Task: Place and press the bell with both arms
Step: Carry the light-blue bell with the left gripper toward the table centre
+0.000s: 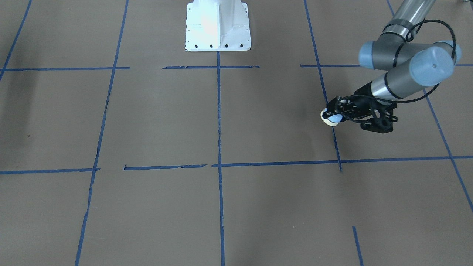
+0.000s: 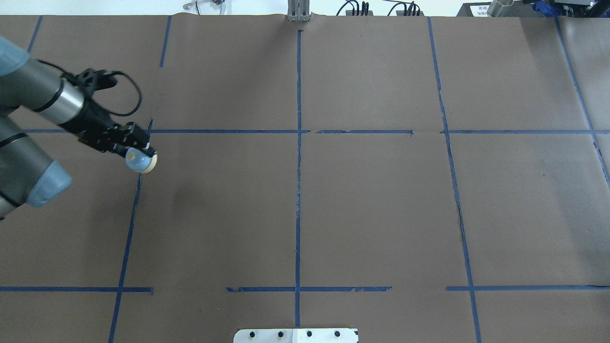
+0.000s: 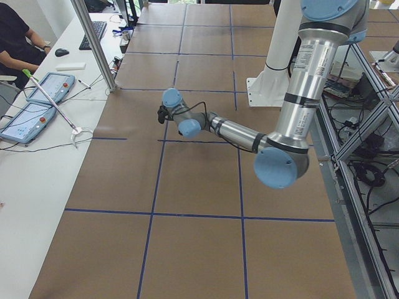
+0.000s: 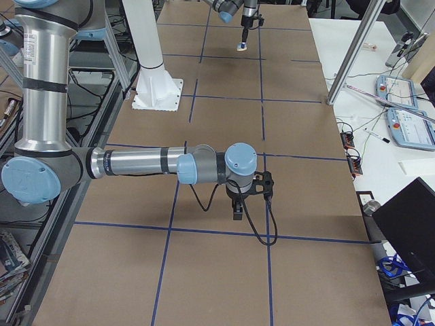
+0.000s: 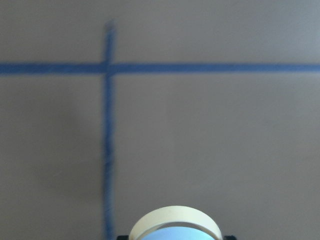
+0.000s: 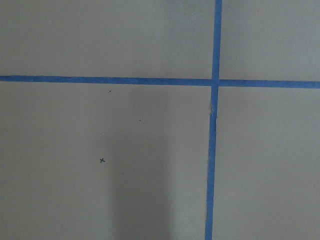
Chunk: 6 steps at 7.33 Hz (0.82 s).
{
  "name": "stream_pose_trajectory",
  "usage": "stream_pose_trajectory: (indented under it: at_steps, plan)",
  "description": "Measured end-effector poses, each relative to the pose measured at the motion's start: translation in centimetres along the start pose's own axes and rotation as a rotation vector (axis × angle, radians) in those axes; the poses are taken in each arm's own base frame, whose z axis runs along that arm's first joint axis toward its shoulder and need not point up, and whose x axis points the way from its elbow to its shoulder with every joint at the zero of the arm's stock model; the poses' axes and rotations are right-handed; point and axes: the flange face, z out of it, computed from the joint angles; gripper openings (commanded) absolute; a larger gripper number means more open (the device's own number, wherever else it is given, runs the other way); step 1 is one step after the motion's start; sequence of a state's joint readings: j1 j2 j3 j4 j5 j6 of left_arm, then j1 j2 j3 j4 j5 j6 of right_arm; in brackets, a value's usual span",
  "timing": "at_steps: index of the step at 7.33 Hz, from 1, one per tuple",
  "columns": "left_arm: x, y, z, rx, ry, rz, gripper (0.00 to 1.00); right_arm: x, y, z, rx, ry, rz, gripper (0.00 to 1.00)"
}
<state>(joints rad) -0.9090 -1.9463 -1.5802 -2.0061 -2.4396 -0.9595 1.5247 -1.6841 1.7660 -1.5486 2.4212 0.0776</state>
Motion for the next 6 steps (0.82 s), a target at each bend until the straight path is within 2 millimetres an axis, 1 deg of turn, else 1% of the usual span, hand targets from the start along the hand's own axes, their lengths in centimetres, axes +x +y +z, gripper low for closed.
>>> stream_pose_trajectory:
  at_steps: [1, 2, 3, 4, 5, 6]
  plan:
    - [5.9, -1.6, 1.5, -0.010, -0.016, 0.013, 0.08, 0.0, 0.0, 0.0, 0.004, 0.000, -0.004, 1.00]
    - [10.8, -2.5, 3.1, -0.009, -0.028, 0.013, 0.09, -0.2, -0.1, -0.1, 0.013, -0.002, -0.012, 1.00]
    - [15.6, -3.6, 5.2, 0.001, -0.043, -0.029, 0.12, -0.4, -0.1, -0.3, 0.020, -0.004, -0.018, 1.00]
    - [20.2, -4.7, 7.5, 0.016, -0.071, -0.085, 0.12, -0.4, -0.1, -0.3, 0.022, -0.006, -0.020, 1.00]
    - [24.8, -6.1, 9.9, 0.027, -0.117, -0.143, 0.16, -0.3, -0.1, -0.2, 0.021, -0.007, -0.019, 1.00]
    - [28.5, -7.2, 11.7, 0.027, -0.161, -0.186, 0.34, -0.4, -0.1, -0.2, 0.020, -0.011, -0.019, 1.00]
